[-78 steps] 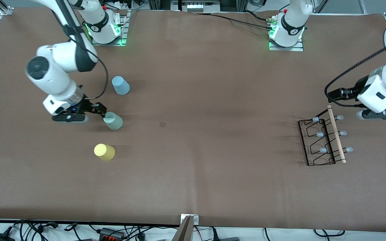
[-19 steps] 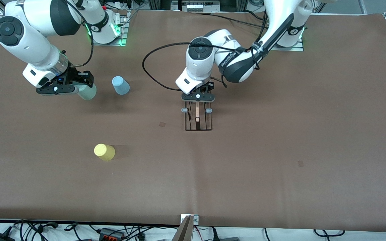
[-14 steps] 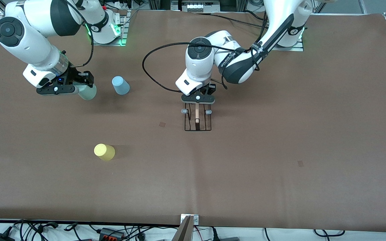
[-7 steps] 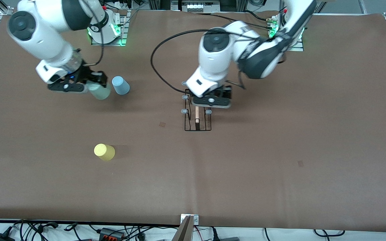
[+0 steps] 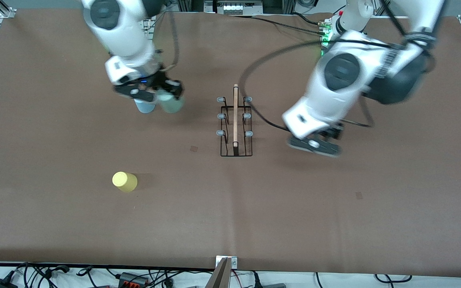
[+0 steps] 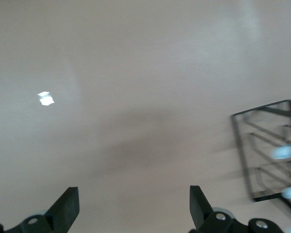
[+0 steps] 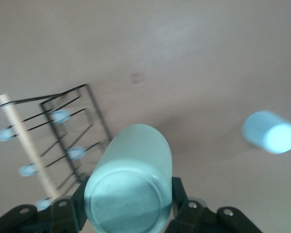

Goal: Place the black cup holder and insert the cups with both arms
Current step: 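Hang the teal cup on a rack peg while the left gripper withdraws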

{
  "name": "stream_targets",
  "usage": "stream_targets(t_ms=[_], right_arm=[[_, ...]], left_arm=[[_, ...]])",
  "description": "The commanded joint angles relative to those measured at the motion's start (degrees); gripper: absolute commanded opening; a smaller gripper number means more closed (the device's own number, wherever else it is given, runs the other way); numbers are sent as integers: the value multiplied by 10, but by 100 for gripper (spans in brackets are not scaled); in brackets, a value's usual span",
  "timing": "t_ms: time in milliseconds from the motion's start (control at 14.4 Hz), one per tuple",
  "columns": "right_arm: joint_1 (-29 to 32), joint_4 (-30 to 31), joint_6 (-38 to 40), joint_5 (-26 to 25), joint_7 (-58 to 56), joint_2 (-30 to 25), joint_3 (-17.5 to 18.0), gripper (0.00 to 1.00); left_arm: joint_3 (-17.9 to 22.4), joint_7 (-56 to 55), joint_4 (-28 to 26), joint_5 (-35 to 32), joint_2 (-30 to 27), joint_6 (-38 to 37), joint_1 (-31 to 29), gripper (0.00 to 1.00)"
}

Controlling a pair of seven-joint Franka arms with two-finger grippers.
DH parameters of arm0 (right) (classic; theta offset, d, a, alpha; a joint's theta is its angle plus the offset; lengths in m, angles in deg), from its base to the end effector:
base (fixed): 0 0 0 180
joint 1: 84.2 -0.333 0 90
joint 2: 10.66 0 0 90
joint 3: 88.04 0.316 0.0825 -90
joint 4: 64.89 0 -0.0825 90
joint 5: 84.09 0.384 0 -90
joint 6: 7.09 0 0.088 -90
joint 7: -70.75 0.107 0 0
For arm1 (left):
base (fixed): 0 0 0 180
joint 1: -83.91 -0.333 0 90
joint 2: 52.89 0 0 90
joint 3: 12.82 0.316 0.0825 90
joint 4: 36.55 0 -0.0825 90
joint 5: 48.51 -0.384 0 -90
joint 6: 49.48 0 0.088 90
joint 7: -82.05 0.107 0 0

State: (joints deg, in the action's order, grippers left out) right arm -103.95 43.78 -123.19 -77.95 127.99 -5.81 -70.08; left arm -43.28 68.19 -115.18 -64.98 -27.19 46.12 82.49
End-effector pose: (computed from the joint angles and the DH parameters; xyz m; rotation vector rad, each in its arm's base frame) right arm 0.4625 0.3603 0.4632 -2.9646 0.5815 0.0879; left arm 0.6252 -0.2432 0.4789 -3.0212 0.4147 0.0970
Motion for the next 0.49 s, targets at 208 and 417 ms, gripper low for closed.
stream_targets(t_ms=[208,417], right_arm=[[-67,-37,-74,-10,121,84,11,3],[-80,-36,-99,-22,129,107,11,3]], left_arm=[[198,223,-33,163,-66,-21,49,100],[256,242,-140,175,-149,-1,41,100]])
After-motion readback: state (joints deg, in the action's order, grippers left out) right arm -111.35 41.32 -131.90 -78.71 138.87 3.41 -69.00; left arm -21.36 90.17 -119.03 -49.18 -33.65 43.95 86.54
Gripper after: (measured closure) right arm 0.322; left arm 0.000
